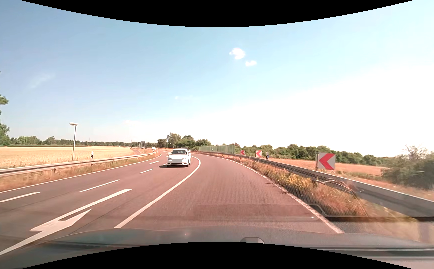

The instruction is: Follow the waypoints while adhering to traffic rules and regulations

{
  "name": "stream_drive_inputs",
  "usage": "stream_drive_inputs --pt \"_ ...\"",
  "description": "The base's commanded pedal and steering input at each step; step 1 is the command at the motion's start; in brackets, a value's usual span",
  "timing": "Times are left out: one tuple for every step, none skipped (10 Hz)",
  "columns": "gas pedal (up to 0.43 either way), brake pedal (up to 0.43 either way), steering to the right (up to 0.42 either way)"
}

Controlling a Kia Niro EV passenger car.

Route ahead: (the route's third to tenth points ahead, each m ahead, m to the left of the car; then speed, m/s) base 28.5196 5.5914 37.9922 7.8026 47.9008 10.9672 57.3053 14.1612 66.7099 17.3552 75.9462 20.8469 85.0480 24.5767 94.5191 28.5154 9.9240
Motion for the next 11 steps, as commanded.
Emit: stream_drive_inputs --pt "0.287 0.0 -0.007" --pt "0.287 0.0 -0.007" --pt "0.287 0.0 -0.008" --pt "0.287 0.0 -0.01" --pt "0.287 0.0 -0.014" --pt "0.287 0.0 -0.02" --pt "0.287 0.0 -0.029" --pt "0.287 0.0 -0.035" --pt "0.287 0.0 -0.04" --pt "0.287 0.0 -0.041" --pt "0.287 0.0 -0.042"
